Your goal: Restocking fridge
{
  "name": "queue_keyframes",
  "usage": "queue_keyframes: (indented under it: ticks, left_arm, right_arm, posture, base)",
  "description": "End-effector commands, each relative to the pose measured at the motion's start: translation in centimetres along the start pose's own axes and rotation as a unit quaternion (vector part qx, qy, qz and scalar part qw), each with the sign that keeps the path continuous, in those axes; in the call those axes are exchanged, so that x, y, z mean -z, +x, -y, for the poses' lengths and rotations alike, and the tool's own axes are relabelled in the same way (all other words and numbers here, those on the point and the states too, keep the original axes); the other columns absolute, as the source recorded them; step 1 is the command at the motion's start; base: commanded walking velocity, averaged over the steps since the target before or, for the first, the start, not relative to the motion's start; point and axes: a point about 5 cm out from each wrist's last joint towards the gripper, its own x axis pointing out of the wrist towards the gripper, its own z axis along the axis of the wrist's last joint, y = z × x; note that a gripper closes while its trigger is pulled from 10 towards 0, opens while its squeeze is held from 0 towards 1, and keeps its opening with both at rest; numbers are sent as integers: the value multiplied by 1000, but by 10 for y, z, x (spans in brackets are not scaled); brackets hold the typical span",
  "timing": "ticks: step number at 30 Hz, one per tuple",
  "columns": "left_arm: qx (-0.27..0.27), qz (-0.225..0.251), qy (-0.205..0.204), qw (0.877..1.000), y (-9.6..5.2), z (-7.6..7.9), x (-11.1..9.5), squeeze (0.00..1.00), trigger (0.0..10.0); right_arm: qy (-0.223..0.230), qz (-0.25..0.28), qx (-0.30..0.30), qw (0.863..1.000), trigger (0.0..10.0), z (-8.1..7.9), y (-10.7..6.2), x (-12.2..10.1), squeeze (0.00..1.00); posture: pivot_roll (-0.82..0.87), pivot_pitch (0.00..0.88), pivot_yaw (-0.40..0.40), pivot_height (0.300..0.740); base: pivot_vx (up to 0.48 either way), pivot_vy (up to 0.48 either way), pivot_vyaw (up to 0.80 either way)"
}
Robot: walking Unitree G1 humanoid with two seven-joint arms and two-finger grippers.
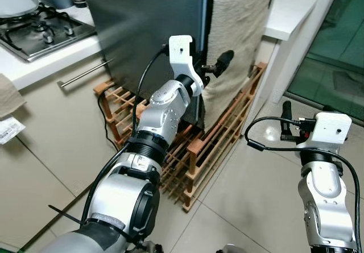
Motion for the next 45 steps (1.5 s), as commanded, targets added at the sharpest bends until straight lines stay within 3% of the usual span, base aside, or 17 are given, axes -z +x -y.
queue_keyframes:
  ticks: [1,4,5,8,11,14,20,21,23,25,27,29,30,32,36,40,45]
  left_arm:
    - [158,-6,-52,986,29,85,18,0,10000]
    - [277,-32,-87,956,26,121,33,0,10000]
    - [277,-32,-87,956,26,121,33,0,10000]
    - [348,-43,-119,929,22,140,36,0,10000]
    - [378,-48,-138,914,20,150,37,0,10000]
    - [373,-49,-130,917,21,151,37,0,10000]
    - [297,-36,-95,949,11,105,24,0,10000]
    - [297,-36,-95,949,11,105,24,0,10000]
    - [223,-21,-66,972,-12,63,11,0,10000]
    - [198,-18,-56,978,-19,52,9,0,10000]
    - [127,-7,-44,991,-34,26,5,0,10000]
    - [-14,15,-17,1000,-57,-14,0,0,10000]
    - [-14,15,-17,1000,-57,-14,0,0,10000]
    - [-141,30,15,989,-80,-43,-3,0,10000]
    - [-270,40,65,960,-111,-69,-3,0,10000]
    - [-317,50,94,943,-114,-75,-10,0,10000]
    - [-328,58,110,936,-112,-75,-14,0,10000]
  right_arm:
    - [9,-5,1,1000,10000,-1,0,0,0]
    - [10,-7,6,1000,10000,0,0,1,0]
    - [10,-7,6,1000,10000,0,0,1,0]
    - [9,-14,14,1000,10000,5,-1,4,0]
    - [9,-20,20,1000,10000,7,-4,7,0]
    - [9,-24,24,999,10000,7,-7,9,0]
    - [8,-26,24,999,10000,9,-19,10,0]
    - [8,-26,24,999,10000,9,-19,10,0]
    - [7,-48,-1,999,10000,5,-36,17,0]
    - [9,-54,-5,998,10000,4,-40,19,0]
    - [16,-60,-9,998,10000,3,-42,21,0]
    - [27,-49,-27,998,10000,-3,-34,16,0]
    - [27,-49,-27,998,10000,-3,-34,16,0]
    - [38,-36,-54,997,10000,-12,-25,9,0]
    - [45,-7,-89,995,10000,-24,2,-3,0]
    - [43,10,-82,996,10000,-21,31,-12,0]
    - [54,12,-66,996,10000,-15,51,-19,0]
  posture:
    - [-211,0,47,711]
    - [-268,0,91,711]
    - [-268,0,91,711]
    - [-276,0,100,711]
    - [-290,0,112,711]
    - [-297,0,118,711]
    - [-293,0,115,711]
    - [-293,0,115,711]
    - [-278,0,110,711]
    - [-273,0,107,711]
    - [-264,0,104,711]
    - [-227,0,88,711]
    - [-227,0,88,711]
    - [-212,0,81,711]
    - [-156,0,45,711]
    - [-138,0,35,711]
    - [-136,0,41,711]
  base:
    - [0,0,0]
    - [0,0,0]
    - [0,0,0]
    - [0,0,0]
    - [0,0,0]
    - [0,0,0]
    - [0,0,0]
    - [0,0,0]
    - [0,0,0]
    - [0,0,0]
    - [0,0,0]
    - [0,0,0]
    - [0,0,0]
    - [0,0,0]
    - [0,0,0]
    - [0,-348,0]
    - [0,-452,0]
